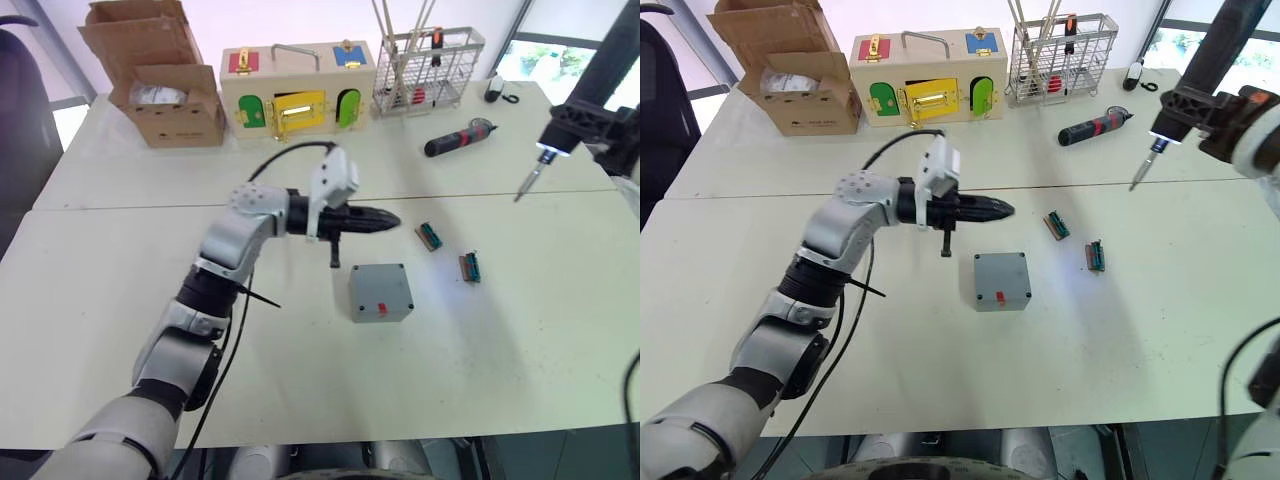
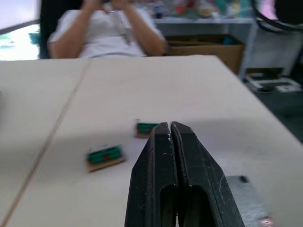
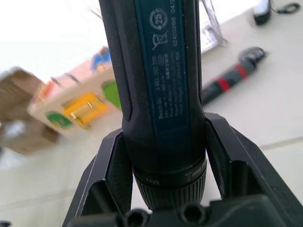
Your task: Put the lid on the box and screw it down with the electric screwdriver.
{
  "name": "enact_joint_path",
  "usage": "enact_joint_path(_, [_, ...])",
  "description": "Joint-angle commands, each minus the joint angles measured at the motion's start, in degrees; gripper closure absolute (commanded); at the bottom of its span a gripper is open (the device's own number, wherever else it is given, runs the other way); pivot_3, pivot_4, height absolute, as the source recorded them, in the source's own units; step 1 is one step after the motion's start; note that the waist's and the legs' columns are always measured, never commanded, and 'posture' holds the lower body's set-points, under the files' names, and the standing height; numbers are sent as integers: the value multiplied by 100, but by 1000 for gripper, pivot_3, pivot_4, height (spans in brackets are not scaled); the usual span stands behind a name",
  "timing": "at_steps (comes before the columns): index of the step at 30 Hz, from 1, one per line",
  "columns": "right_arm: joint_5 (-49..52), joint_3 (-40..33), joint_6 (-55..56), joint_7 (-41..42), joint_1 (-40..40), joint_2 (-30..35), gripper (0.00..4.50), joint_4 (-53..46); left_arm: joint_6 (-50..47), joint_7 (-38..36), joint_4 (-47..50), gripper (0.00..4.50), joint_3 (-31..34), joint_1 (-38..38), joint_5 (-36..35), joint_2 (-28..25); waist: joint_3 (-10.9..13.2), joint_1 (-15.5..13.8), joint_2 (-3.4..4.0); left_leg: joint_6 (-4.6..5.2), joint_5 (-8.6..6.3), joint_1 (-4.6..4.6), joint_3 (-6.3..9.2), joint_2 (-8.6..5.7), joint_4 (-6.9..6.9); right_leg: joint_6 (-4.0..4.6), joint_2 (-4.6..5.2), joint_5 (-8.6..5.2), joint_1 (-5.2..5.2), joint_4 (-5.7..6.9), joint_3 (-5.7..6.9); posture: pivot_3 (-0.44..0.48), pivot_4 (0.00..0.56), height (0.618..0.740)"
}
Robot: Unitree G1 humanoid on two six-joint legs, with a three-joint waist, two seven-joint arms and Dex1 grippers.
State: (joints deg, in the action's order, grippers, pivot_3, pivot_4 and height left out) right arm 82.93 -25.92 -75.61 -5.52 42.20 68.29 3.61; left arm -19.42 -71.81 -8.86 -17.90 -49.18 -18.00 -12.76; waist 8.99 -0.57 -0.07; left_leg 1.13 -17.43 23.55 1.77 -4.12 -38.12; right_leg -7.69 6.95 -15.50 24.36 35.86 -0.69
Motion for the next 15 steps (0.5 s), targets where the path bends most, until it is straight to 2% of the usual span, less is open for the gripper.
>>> enact_joint_path(1, [-266, 211, -568, 1618, -150, 838, 2680, -77, 364, -458, 515, 4500, -558, 176, 156, -74, 2, 18, 2, 3, -2, 0, -5, 0, -2, 0, 1, 0, 0, -3, 0, 0, 150, 737])
enact_joint_path(5, [-763, 798, -1201, 3090, -925, 1596, 2680, 195, 649, -304, 660, 4500, -909, 472, 458, -30, 8, 7, -6, 6, -2, -2, -11, 5, -28, 0, 2, 0, -6, -3, -2, 0, 150, 737])
enact_joint_path(8, [-1557, 1342, -855, 4046, -1617, 1890, 2680, 388, 710, 119, 765, 4500, -1008, 606, 706, 128, 16, -20, 9, 42, -23, 3, -11, 9, -99, 0, 0, 0, -15, 28, -8, 0, 150, 737])
enact_joint_path(11, [-2211, 1848, -595, 4594, -1842, 1817, 2680, 722, 591, 408, 993, 4500, -1059, 710, 810, 181, 15, -19, 16, 52, -26, 3, -12, 0, -113, -16, 7, 13, -25, 27, -13, 0, 150, 737])
enact_joint_path(15, [-3119, 2673, -510, 4870, -1353, 1422, 2680, 1309, 392, 724, 1388, 4500, -1190, 891, 958, 193, 11, 11, 31, 20, -8, 2, -19, -1, -107, -20, 4, 15, -12, 25, -19, 0, 150, 737])
